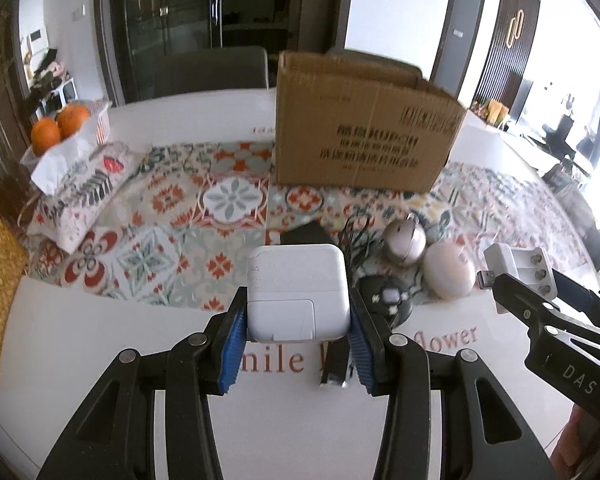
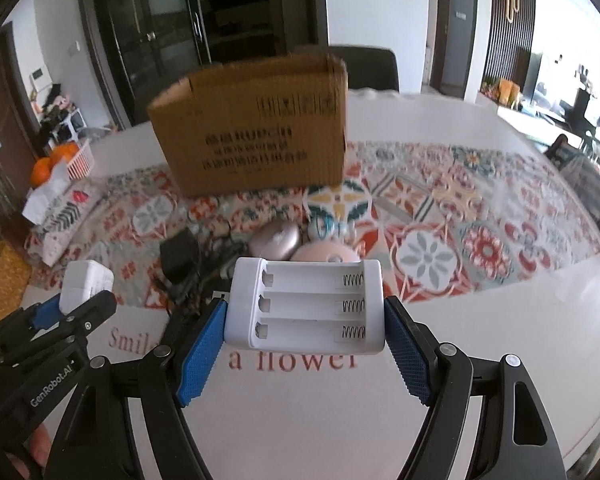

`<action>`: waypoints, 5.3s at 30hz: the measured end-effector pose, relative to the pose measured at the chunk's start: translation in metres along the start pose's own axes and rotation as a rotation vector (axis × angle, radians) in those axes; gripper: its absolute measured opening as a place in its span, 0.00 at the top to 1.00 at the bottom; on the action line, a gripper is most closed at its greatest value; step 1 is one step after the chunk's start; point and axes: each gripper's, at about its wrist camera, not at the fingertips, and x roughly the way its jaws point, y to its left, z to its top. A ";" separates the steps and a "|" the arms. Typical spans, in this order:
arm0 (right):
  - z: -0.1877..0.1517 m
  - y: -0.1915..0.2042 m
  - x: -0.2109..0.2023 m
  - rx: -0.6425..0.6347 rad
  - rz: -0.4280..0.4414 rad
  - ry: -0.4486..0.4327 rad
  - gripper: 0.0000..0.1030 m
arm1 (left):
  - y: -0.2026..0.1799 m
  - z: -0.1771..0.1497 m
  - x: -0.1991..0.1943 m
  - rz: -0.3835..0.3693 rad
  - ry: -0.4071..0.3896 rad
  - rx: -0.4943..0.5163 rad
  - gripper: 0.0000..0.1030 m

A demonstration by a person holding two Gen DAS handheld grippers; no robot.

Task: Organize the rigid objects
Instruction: 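Lift the white charger with the left tool while the right tool carries the battery tray over the box, then open both tools to drop the charger and battery tray into the box, then move both tools back toward the remaining items on the runner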

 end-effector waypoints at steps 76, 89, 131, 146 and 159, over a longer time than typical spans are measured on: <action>0.251 0.002 0.076 -0.035 0.067 -0.025 0.26 | -0.017 0.252 0.102 -0.112 0.057 0.082 0.56; 0.258 -0.009 0.104 0.037 0.104 0.061 0.23 | -0.021 0.264 0.108 -0.102 0.088 0.088 0.40; 0.169 -0.017 -0.011 0.039 0.051 -0.136 0.23 | -0.034 0.170 -0.011 -0.033 -0.095 0.131 0.36; 0.124 -0.008 0.006 0.035 0.061 -0.044 0.23 | -0.018 0.123 0.003 -0.028 -0.008 0.123 0.36; 0.092 -0.006 0.019 0.040 0.033 0.027 0.23 | -0.010 0.092 0.030 -0.073 0.109 0.092 0.36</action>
